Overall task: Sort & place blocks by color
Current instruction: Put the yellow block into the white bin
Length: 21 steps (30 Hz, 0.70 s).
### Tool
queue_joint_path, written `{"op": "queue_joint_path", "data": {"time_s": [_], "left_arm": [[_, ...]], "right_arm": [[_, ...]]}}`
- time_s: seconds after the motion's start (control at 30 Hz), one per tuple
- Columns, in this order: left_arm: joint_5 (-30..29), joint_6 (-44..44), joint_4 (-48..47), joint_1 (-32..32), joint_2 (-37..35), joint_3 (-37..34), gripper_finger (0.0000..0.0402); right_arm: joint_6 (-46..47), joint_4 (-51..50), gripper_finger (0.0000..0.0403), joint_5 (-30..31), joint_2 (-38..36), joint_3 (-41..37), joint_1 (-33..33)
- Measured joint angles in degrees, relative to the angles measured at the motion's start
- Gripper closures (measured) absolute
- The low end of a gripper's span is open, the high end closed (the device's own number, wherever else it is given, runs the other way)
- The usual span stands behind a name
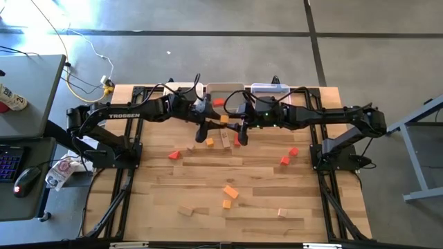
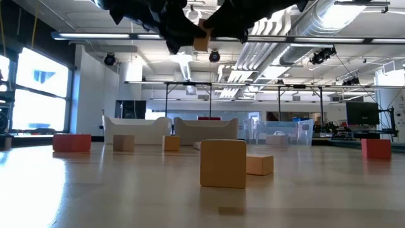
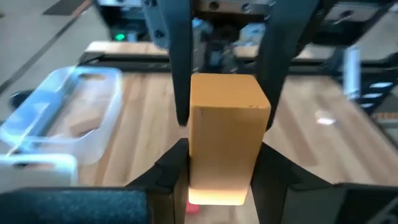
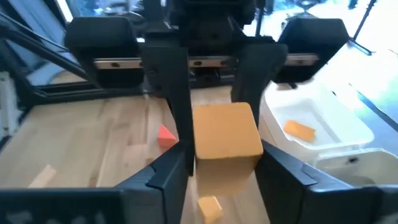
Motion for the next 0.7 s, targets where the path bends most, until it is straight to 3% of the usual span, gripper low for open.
{"op": "queue_joint_path", "data": {"time_s": [0.27, 0.47, 0.7], "left_arm": [[-9.31, 2.36, -8.84, 2.69, 0.0, 0.0, 0.0298], [-18.64, 3.4, -15.6, 7.98, 0.0, 0.0, 0.0298], [-22.72, -1.93, -20.77, 17.31, -0.02, -0.26, 0.0298]], "right_arm": [[1.56, -2.62, 0.0189, 5.22, 0.0, -0.02, 0.62], [1.53, -4.51, 0.0187, 5.26, 0.0, -0.02, 0.6], [3.44, -5.67, 0.0187, 5.3, 0.48, -0.07, 0.6]]}}
